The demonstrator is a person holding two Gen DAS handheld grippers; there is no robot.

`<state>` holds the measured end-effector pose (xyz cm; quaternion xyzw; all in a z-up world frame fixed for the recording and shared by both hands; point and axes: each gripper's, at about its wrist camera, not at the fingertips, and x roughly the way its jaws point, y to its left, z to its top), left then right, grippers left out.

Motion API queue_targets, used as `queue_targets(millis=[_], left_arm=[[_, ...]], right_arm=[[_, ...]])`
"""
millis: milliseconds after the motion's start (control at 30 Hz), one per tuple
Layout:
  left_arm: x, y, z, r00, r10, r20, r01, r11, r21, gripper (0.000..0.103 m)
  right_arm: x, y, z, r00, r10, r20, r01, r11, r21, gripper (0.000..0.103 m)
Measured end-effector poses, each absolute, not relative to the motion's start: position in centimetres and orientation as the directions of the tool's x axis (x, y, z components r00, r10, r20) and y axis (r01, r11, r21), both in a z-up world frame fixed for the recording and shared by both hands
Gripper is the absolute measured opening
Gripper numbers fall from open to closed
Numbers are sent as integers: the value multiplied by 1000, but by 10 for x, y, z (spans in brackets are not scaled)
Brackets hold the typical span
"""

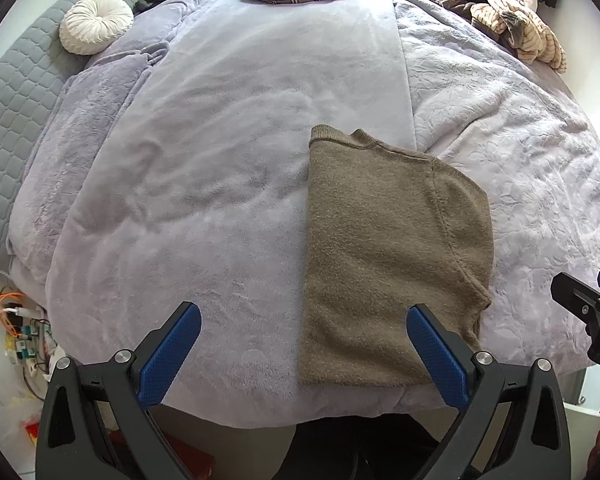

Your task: Fold small clothes

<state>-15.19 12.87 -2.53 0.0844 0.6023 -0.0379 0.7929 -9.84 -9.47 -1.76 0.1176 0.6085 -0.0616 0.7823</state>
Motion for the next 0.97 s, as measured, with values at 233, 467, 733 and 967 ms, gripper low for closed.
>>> queue_targets(millis=[233, 467, 733, 967], left_arm=[[-156, 126, -22, 283, 46, -958, 148, 985, 91, 103], [-158, 125, -19, 297, 45, -954, 146, 985, 92, 103], [-159, 128, -16, 300, 27, -954, 138, 988, 71, 103], [-161, 128, -12, 317, 6, -948, 145, 988, 55, 103]], right_arm=[[-101, -99, -14, 258, 39, -965, 228, 969, 100, 103], [-101, -98, -14, 259, 41, -965, 218, 971, 99, 103], [-98, -94, -15, 258, 43, -965, 201, 975, 97, 103], [-98, -93, -19, 252, 45, -967, 197, 976, 97, 103]])
